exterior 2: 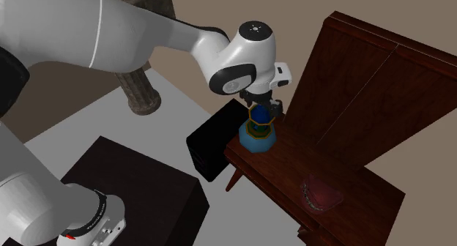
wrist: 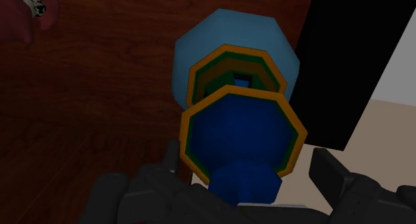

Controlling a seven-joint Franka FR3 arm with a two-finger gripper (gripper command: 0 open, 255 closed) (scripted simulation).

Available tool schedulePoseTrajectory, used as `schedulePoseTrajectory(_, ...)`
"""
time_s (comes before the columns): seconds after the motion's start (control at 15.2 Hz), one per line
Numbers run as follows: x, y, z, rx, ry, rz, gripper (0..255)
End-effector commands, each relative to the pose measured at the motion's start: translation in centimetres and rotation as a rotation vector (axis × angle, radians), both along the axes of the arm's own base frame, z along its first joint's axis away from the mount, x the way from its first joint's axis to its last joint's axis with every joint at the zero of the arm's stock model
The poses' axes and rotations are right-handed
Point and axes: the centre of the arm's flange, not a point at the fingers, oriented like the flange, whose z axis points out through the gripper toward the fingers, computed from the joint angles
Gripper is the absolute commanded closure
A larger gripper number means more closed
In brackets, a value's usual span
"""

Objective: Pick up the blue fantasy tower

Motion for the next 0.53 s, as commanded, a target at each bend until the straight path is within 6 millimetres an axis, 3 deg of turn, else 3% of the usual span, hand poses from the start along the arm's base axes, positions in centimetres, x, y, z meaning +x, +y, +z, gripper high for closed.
schedulePoseTrajectory(0.0,-0.05,-0.08,-0.39,0.000,-0.001,0.000,0)
schedulePoseTrajectory(0.07,-0.09,-0.11,-0.42,0.000,-0.001,0.000,255)
schedulePoseTrajectory(0.46,-0.05,-0.08,-0.42,0.000,-0.001,0.000,255)
